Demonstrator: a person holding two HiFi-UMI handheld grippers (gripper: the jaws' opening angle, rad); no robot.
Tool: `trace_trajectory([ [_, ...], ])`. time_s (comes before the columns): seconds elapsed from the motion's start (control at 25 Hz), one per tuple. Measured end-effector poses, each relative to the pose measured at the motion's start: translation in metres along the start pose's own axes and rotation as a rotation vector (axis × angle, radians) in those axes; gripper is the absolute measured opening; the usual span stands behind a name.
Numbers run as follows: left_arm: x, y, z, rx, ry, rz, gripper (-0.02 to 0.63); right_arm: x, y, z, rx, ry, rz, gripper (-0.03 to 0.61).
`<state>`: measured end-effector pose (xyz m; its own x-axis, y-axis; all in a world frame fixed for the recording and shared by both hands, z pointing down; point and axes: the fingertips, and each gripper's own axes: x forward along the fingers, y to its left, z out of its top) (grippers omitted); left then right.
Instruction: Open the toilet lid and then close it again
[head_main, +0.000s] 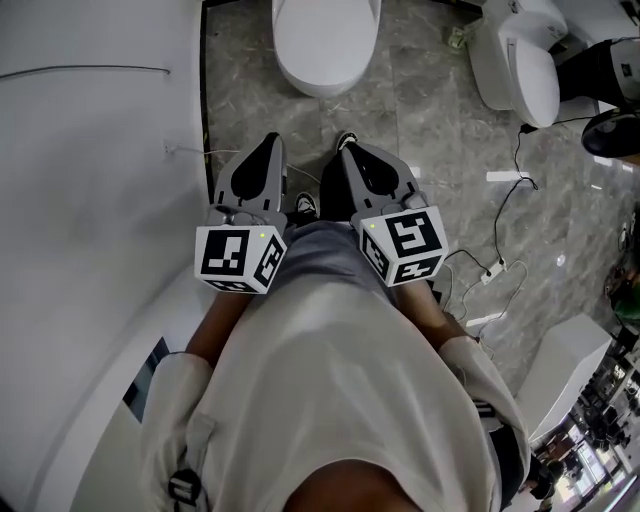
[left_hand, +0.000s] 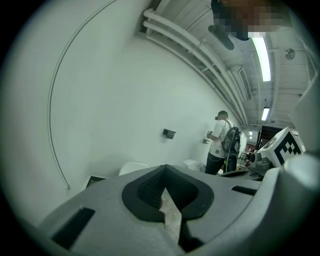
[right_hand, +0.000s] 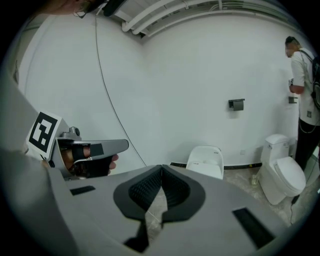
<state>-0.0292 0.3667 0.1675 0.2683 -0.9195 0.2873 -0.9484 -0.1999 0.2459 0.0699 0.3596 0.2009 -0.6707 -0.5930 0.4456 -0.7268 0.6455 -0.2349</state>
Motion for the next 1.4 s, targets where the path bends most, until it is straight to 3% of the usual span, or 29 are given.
trace_trajectory([
  [0.6, 0.157, -0.006, 0.046, 0.009, 0.024, 0.092, 0.002, 0.074, -0.143, 0.064, 0.012, 0.046, 0.092, 0.011],
  [0.88, 0.179, -0.001, 0.048, 0.002, 0.017, 0.134, 0.002, 0.091, -0.175, 0.072, 0.018, 0.041, 0.107, 0.011],
  [1.4, 0.244, 0.046, 0.062, -0.004, 0.027, 0.082, 0.002, 0.146, -0.206, 0.094, 0.058, 0.054, 0.036, 0.011],
])
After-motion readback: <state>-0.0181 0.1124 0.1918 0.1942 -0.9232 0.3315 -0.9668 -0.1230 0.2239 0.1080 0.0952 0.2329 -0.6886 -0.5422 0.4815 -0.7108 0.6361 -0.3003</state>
